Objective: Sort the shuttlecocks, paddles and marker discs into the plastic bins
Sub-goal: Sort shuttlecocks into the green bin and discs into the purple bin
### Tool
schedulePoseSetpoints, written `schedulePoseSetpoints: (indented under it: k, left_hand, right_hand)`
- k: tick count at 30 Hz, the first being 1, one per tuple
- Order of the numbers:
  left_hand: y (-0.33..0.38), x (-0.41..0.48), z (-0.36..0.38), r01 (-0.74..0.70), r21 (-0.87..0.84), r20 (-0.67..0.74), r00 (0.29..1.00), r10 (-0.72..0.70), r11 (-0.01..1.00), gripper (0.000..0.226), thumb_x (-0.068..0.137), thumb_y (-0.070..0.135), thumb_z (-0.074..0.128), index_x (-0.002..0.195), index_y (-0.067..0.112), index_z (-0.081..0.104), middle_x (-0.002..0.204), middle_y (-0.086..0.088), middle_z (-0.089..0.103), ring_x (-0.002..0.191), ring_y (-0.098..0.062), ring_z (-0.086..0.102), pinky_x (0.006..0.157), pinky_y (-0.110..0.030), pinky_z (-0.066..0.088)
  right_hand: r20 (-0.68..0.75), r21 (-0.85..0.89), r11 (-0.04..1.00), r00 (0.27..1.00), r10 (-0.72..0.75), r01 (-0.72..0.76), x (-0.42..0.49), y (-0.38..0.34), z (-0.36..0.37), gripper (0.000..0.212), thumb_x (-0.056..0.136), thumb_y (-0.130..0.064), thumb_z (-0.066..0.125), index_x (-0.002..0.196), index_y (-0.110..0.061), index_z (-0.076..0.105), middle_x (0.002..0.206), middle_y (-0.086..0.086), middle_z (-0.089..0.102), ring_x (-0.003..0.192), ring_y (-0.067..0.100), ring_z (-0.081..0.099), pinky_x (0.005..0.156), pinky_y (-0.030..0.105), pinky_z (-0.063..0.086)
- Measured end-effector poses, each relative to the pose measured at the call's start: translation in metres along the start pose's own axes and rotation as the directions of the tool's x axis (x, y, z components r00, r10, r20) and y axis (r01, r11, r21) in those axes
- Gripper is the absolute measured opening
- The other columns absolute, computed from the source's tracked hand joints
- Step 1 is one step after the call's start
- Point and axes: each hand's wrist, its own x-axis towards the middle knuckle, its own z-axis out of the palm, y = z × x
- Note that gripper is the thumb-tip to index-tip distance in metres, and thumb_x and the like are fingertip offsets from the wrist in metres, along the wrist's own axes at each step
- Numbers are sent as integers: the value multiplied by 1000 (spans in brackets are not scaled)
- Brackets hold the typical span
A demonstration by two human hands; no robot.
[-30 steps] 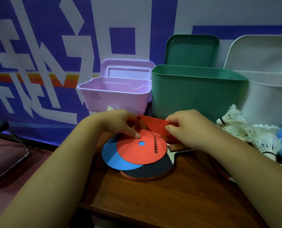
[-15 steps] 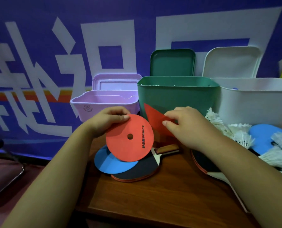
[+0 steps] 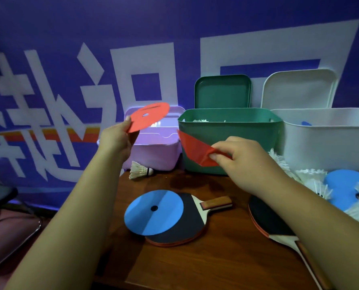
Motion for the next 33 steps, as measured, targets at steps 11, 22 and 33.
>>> schedulePoseSetpoints:
  k: [11,22,33]
  left_hand:
    - [-13,-15,2,-86,652,-24,991,133,754,23,94,1,50,95,17,67,89,-11,66,83,-29,64,76,-42,57]
    - [-35,-110,128,-561,562,452,824,342,608,22,92,13,55,97,26,72,91,9,72,79,-9,65,63,-24,50]
    - [-73,-172,230,-795,447,874,486,-11,410,16,97,22,61,102,30,74,90,14,69,77,-1,61,64,-17,44]
  right_hand:
    - [22,45,999,1000,-1,0,-7,3,-22,15,101,-34,67,107,-42,78,88,-10,64,87,5,59,80,35,50]
    - [-283,179,981,951,123,-73,-19,31,-106,17,101,-30,70,112,-35,81,95,-17,76,83,-1,64,81,20,48]
    - [-539,-268,895,826,168,-357,-3,133,-180,21,105,-29,57,110,-21,75,95,7,63,94,34,57,76,34,37]
